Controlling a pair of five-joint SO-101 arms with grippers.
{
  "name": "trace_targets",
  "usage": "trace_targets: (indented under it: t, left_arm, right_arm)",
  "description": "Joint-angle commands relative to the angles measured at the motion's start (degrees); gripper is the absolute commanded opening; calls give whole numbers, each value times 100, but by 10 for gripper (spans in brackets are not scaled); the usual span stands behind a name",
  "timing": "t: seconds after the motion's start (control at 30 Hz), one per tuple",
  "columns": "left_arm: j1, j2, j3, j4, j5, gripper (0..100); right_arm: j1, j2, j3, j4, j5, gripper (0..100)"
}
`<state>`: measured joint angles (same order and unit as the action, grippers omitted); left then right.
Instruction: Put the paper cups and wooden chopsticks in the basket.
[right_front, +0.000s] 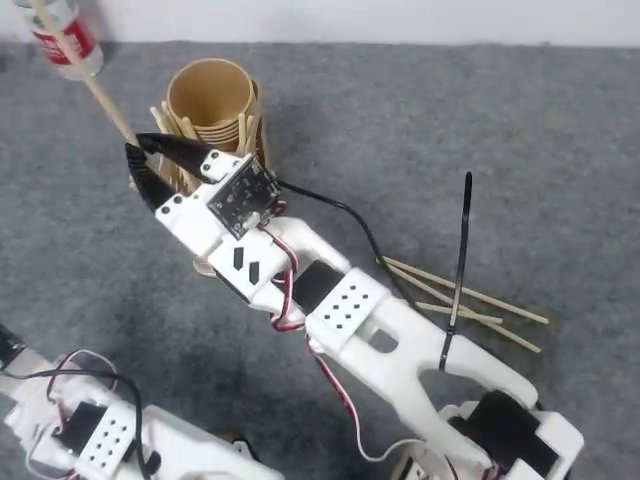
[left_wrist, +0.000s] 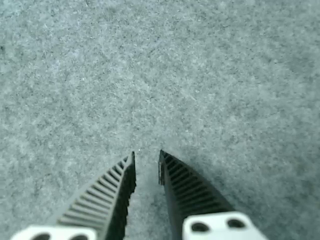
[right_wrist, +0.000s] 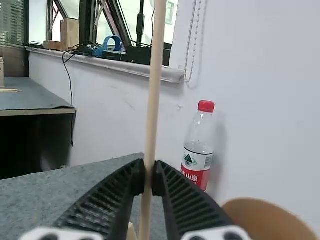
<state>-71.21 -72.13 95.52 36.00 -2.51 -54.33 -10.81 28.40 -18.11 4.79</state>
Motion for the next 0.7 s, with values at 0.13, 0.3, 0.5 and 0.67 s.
trace_targets:
  t: [0.13,0.3,0.5,0.67]
  left_arm:
    - [-26,-53,-31,-114,-44,70]
    - [-26,-53,-31,-114,-44,70]
    - [-26,-53,-31,-114,-44,70]
    - [-26,-53,-31,-114,-53,70]
  right_arm:
    - [22,-233,18,945,53,334]
    - [31,-690,9,1429,9,351]
    - [708,-2501,9,1868,18,211]
    - [1982,-4215,0,3556,-9,184]
